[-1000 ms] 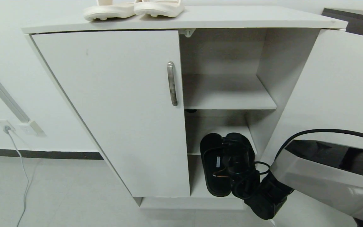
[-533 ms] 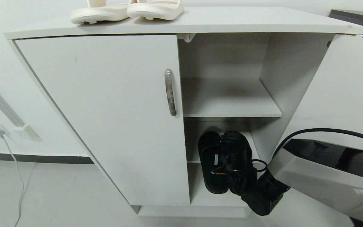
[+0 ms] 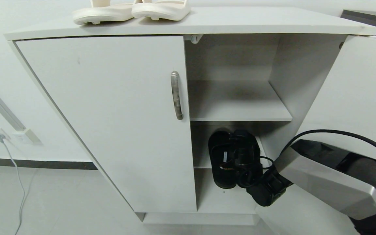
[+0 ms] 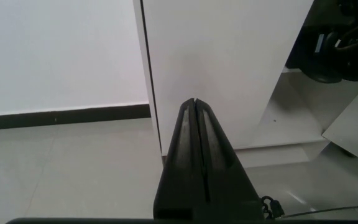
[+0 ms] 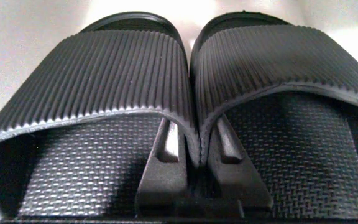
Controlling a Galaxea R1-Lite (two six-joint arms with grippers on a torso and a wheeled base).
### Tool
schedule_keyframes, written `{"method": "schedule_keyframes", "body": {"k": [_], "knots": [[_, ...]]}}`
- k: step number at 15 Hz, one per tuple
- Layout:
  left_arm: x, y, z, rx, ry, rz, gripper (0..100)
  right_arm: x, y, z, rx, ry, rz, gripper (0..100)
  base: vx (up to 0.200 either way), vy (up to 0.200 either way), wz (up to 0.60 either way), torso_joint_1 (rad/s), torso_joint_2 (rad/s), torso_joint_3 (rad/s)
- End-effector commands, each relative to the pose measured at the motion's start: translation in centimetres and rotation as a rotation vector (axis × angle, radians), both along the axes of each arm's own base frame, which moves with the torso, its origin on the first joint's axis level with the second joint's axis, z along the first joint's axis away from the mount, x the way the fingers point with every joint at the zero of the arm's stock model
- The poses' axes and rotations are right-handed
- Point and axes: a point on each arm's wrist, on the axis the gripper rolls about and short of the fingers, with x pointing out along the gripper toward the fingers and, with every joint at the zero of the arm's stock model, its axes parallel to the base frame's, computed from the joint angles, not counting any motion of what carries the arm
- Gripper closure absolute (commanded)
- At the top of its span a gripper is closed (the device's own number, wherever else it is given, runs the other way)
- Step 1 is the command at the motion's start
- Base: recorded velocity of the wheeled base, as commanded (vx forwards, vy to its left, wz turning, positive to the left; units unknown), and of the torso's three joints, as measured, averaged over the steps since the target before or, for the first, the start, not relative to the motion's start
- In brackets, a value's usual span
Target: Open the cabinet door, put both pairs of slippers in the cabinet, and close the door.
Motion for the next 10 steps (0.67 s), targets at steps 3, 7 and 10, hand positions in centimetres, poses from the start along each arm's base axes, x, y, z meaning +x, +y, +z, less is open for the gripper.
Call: {"method": "schedule_keyframes", "body": {"k": [3,7,10], "knots": [[0.0,0.0,0.0,0.000,0.001,-0.001,100,2.0,0.8,1.2,0.010,-0.015,-0.010,100,0.000,0.000,0.00,0.000,0.00,0.000],[0.0,0.0,0.0,0.000,0.001,0.001,100,3.6,1.0,1.8,-0.003,-0.030,-0.023,100,0.000,0.000,0.00,0.000,0.00,0.000],[0.0,0.0,0.0,0.000,0.001,0.001,100,4.8,0.7,1.1,-0.012,-0.041,-0.038,100,0.000,0.000,0.00,0.000,0.00,0.000]]}}
